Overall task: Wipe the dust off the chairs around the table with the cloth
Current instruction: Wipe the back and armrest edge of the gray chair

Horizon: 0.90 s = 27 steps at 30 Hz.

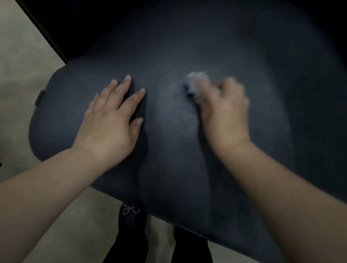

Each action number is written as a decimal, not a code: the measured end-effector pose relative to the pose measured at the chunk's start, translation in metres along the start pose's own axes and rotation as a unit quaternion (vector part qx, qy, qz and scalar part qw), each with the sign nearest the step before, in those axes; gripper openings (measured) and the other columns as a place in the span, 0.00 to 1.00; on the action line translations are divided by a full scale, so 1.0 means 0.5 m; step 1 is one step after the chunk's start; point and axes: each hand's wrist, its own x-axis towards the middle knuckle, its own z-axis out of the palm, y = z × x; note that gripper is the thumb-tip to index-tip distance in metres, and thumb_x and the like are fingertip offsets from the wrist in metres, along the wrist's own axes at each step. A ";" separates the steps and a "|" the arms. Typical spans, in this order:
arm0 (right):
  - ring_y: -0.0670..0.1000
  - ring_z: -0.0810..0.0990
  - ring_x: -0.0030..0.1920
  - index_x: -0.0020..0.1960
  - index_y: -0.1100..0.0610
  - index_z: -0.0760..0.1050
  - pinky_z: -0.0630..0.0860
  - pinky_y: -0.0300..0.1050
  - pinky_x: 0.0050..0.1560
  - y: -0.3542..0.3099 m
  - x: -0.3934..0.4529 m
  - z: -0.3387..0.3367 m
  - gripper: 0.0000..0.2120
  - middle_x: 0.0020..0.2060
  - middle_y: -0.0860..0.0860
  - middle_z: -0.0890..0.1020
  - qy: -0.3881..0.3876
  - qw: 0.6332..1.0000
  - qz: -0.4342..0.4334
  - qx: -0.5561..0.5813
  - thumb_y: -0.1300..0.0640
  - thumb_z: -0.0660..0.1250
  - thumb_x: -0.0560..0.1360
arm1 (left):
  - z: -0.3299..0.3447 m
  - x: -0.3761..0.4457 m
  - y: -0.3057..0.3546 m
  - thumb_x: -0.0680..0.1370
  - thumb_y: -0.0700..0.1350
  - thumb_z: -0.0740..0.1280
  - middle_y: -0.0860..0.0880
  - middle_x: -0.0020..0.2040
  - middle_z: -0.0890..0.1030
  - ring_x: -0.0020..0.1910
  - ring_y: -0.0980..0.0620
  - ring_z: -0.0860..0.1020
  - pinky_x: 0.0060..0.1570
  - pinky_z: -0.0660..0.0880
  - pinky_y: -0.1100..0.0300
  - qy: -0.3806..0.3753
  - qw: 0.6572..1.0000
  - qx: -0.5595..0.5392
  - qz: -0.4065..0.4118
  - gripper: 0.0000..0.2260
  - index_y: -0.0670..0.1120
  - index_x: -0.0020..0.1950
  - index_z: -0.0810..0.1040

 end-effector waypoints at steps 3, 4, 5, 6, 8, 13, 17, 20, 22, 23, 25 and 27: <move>0.61 0.70 0.56 0.68 0.49 0.72 0.67 0.51 0.55 0.054 0.063 0.005 0.20 0.55 0.58 0.73 0.045 0.989 0.141 0.014 0.56 0.64 0.77 | -0.001 0.005 -0.005 0.80 0.51 0.59 0.49 0.79 0.52 0.78 0.47 0.49 0.75 0.51 0.46 -0.003 1.000 0.005 -0.002 0.26 0.53 0.77 0.58; 0.61 0.71 0.55 0.68 0.52 0.73 0.68 0.52 0.56 0.038 0.059 0.011 0.20 0.55 0.59 0.73 0.046 0.986 0.152 0.043 0.57 0.64 0.76 | -0.001 0.006 -0.005 0.80 0.51 0.59 0.50 0.79 0.52 0.78 0.48 0.49 0.75 0.51 0.46 -0.006 1.000 0.005 -0.001 0.26 0.53 0.77 0.58; 0.62 0.72 0.54 0.67 0.54 0.74 0.70 0.53 0.55 0.009 0.039 0.019 0.20 0.53 0.60 0.73 0.034 0.989 0.132 0.064 0.58 0.65 0.75 | 0.000 0.006 -0.004 0.80 0.51 0.59 0.50 0.79 0.52 0.78 0.48 0.49 0.75 0.51 0.46 -0.007 1.000 0.003 -0.001 0.26 0.53 0.78 0.58; 0.62 0.73 0.51 0.66 0.57 0.75 0.71 0.55 0.52 -0.025 0.004 0.028 0.20 0.51 0.61 0.74 0.015 0.993 0.088 0.082 0.59 0.67 0.74 | 0.000 0.006 -0.002 0.80 0.50 0.59 0.50 0.79 0.52 0.78 0.48 0.49 0.75 0.51 0.46 -0.008 1.000 0.001 -0.003 0.26 0.53 0.78 0.57; 0.61 0.74 0.46 0.63 0.57 0.77 0.72 0.51 0.46 -0.085 -0.079 0.027 0.20 0.47 0.60 0.76 -0.024 0.994 -0.013 0.109 0.61 0.71 0.71 | 0.000 0.007 0.003 0.80 0.50 0.60 0.50 0.79 0.52 0.78 0.48 0.49 0.75 0.51 0.47 -0.008 1.000 0.001 -0.007 0.26 0.52 0.78 0.57; 0.63 0.75 0.42 0.60 0.56 0.80 0.72 0.51 0.41 0.006 -0.035 0.004 0.19 0.45 0.62 0.77 -0.005 0.999 -0.026 0.043 0.64 0.71 0.70 | 0.005 0.011 0.013 0.80 0.51 0.59 0.50 0.79 0.52 0.78 0.48 0.49 0.75 0.51 0.47 -0.001 1.000 0.006 -0.014 0.27 0.51 0.78 0.57; 0.62 0.72 0.50 0.64 0.54 0.77 0.70 0.53 0.49 0.051 0.033 0.005 0.20 0.50 0.60 0.74 0.048 0.992 0.111 0.035 0.63 0.65 0.73 | 0.015 0.017 0.026 0.81 0.50 0.60 0.50 0.79 0.52 0.78 0.48 0.49 0.75 0.50 0.45 0.013 1.000 0.006 -0.023 0.26 0.50 0.78 0.57; 0.62 0.74 0.44 0.61 0.57 0.79 0.72 0.52 0.43 -0.012 -0.057 0.007 0.21 0.46 0.61 0.76 0.016 0.996 0.036 0.077 0.66 0.69 0.68 | 0.021 0.023 0.041 0.81 0.51 0.59 0.50 0.79 0.52 0.78 0.48 0.49 0.75 0.49 0.46 0.018 0.999 0.015 -0.031 0.27 0.50 0.78 0.56; 0.61 0.75 0.40 0.60 0.57 0.80 0.71 0.50 0.41 -0.025 -0.125 -0.009 0.23 0.44 0.60 0.77 -0.029 0.994 -0.045 0.093 0.67 0.73 0.66 | 0.022 0.029 0.059 0.80 0.51 0.59 0.50 0.79 0.52 0.78 0.48 0.49 0.75 0.49 0.46 0.016 0.999 0.023 -0.027 0.27 0.49 0.78 0.56; 0.62 0.75 0.40 0.59 0.57 0.80 0.71 0.51 0.41 -0.008 -0.135 -0.020 0.22 0.44 0.59 0.78 -0.050 0.992 -0.065 0.094 0.67 0.74 0.65 | 0.024 0.033 0.070 0.80 0.51 0.59 0.50 0.79 0.52 0.78 0.48 0.49 0.75 0.48 0.47 0.014 0.999 0.027 -0.022 0.28 0.49 0.78 0.56; 0.63 0.76 0.39 0.58 0.57 0.81 0.75 0.54 0.39 0.049 -0.120 -0.039 0.21 0.43 0.61 0.78 -0.045 0.995 -0.050 0.077 0.67 0.73 0.65 | 0.031 0.041 0.095 0.80 0.51 0.59 0.50 0.80 0.50 0.78 0.48 0.48 0.75 0.46 0.47 0.004 0.999 0.041 -0.002 0.28 0.50 0.78 0.55; 0.65 0.75 0.41 0.59 0.57 0.81 0.75 0.56 0.41 0.110 -0.093 -0.053 0.21 0.44 0.63 0.77 0.016 0.999 0.033 0.036 0.68 0.70 0.67 | 0.041 0.054 0.121 0.80 0.52 0.58 0.51 0.80 0.49 0.78 0.49 0.47 0.75 0.45 0.48 0.000 0.998 0.053 0.024 0.28 0.50 0.79 0.54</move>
